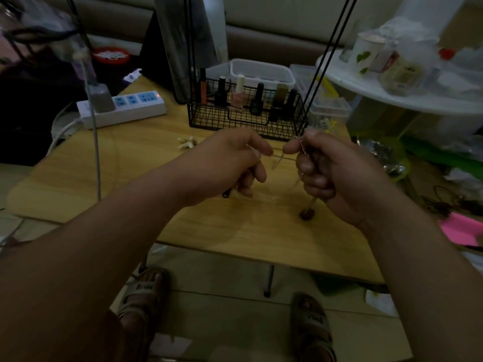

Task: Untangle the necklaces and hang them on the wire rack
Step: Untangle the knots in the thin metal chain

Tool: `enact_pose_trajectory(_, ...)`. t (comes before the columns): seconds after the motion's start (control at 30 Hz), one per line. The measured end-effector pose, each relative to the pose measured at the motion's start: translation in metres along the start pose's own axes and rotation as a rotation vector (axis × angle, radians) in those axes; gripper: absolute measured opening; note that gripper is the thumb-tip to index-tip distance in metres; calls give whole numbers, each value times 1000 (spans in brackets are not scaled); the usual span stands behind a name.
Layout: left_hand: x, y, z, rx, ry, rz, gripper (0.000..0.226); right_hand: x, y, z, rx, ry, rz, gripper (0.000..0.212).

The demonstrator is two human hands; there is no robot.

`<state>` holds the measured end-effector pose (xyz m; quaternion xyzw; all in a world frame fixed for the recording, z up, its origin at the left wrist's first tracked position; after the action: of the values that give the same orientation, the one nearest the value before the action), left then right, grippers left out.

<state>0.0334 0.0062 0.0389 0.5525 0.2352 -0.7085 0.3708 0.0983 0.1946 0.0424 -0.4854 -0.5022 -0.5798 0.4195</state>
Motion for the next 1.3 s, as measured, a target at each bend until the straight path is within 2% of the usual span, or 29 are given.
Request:
enact_pose_trajectory(0.07,0,2,-1,31,29,28,27,-1,0,1,2,4,-13,41)
enact_pose_trajectory(0.13,4,1,-2,-50,-203,-18,30,-1,0,1,1,15,-21,45)
enact_pose_trajectory(0.2,5,-1,-3,-182,-439,-151,36,0,2,0,6,54,-27,48)
enact_pose_trajectory(0.27,2,-2,-8,-170,-307,-213,47,2,4,-3,25,103,-25,51)
enact_pose_trajectory(0.37,-1,-6,-22,55,122,-116,56,2,6,-9,81,109,-16,50)
enact_pose_trajectory(0.43,2,-10,-31,145,203,-91,58,3,7,-12,122,79,-4,49)
enact_pose_trajectory(0.53,4,-9,-30,239,74,-56,36,5,10,-8,85,89,8,47)
enact_pose_trajectory(0.57,4,-9,-27,237,3,-37,29,6,10,-6,52,89,11,45)
enact_pose_trajectory(0.67,5,-9,-17,173,-96,-22,25,8,10,3,-17,69,17,33)
enact_pose_trajectory(0.77,1,-10,-9,90,18,-32,21,8,10,11,-48,135,22,23)
enact_pose_trajectory(0.87,-4,-11,-2,34,223,-50,17,7,12,16,9,219,27,25)
enact_pose_trajectory(1.0,-6,-9,-2,18,323,-53,18,7,17,19,80,344,89,14)
enact_pose_trajectory(1.17,-2,-7,-6,61,252,-57,6,10,16,20,53,320,159,8)
enact_pose_trajectory(1.3,-3,-3,-12,63,101,-96,20,10,14,18,75,222,179,9)
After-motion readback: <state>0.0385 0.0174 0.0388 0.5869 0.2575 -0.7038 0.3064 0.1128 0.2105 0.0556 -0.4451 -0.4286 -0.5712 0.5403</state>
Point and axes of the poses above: each hand's wrist, its own y-axis away from the middle knuckle, its own z-axis out of the back of the hand, x = y × z, the point moved 2 cm from there along -y, towards the middle knuckle, and after that the axes turned 2 degrees about y, right-handed, at the moved point
